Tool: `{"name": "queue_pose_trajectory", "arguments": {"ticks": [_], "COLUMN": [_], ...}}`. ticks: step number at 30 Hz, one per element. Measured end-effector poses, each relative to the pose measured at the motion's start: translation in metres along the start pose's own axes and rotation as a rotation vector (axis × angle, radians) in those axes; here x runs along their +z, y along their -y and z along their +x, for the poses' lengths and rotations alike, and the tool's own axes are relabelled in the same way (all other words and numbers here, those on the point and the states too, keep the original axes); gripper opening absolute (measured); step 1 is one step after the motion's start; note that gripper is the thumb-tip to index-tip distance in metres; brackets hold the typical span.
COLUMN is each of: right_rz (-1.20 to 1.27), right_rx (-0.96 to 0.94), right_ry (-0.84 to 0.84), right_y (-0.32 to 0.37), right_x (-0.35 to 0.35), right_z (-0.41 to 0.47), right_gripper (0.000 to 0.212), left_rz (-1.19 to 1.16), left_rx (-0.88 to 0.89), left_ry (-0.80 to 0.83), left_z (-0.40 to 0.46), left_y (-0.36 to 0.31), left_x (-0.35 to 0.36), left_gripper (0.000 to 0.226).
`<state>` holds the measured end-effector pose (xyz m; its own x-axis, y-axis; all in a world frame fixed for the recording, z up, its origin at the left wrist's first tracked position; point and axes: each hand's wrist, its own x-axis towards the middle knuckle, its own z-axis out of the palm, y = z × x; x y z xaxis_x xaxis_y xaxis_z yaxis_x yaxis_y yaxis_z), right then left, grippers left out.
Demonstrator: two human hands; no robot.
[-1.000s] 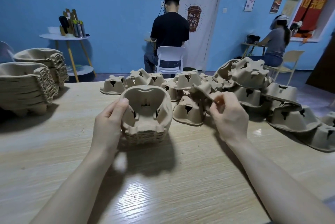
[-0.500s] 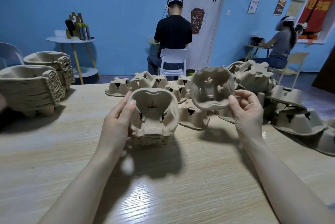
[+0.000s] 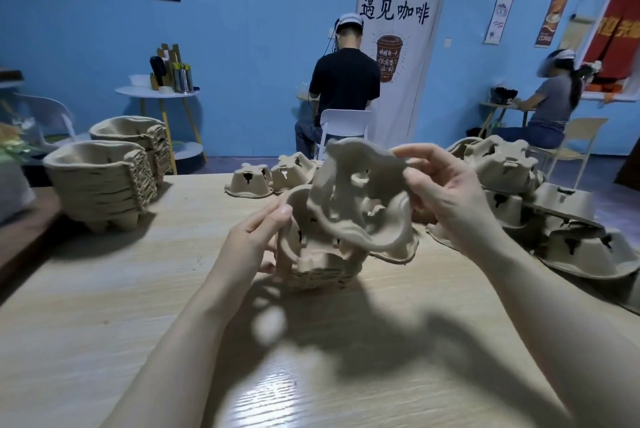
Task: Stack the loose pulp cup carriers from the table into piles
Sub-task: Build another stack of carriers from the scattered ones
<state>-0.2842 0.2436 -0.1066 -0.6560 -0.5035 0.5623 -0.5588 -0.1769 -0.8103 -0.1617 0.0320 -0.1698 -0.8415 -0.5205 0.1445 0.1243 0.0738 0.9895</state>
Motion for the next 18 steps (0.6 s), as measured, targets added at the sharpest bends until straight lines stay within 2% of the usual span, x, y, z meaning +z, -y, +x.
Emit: {"name": "queue_pose_trajectory", "arguments": {"ticks": [8,15,18], "right_rz": [-0.453,-0.668,-0.641], "right_rx": [-0.05,-0.14,-0.162], "right_ry": [0.502,0.572,0.511], "right_y": [0.035,0.037,0.03], "right_x": [0.031,0.066,0.071], "right_z": [0.055,0.075,0.071], "right_gripper": [0.025,0.02,0.016], "left_rz": [-0.067,-0.068,-0.083], "left_rx": [-0.085,-0.064,-0.066], "left_ry": [0.086,0.114,0.1], "left_z": [-0.001,-0.001,-0.001], "left_y": [-0.004,-0.004,-0.004], "left_x": [-0.014,-0.016,-0.015], "left_gripper": [0.036,0.032,0.031]}}
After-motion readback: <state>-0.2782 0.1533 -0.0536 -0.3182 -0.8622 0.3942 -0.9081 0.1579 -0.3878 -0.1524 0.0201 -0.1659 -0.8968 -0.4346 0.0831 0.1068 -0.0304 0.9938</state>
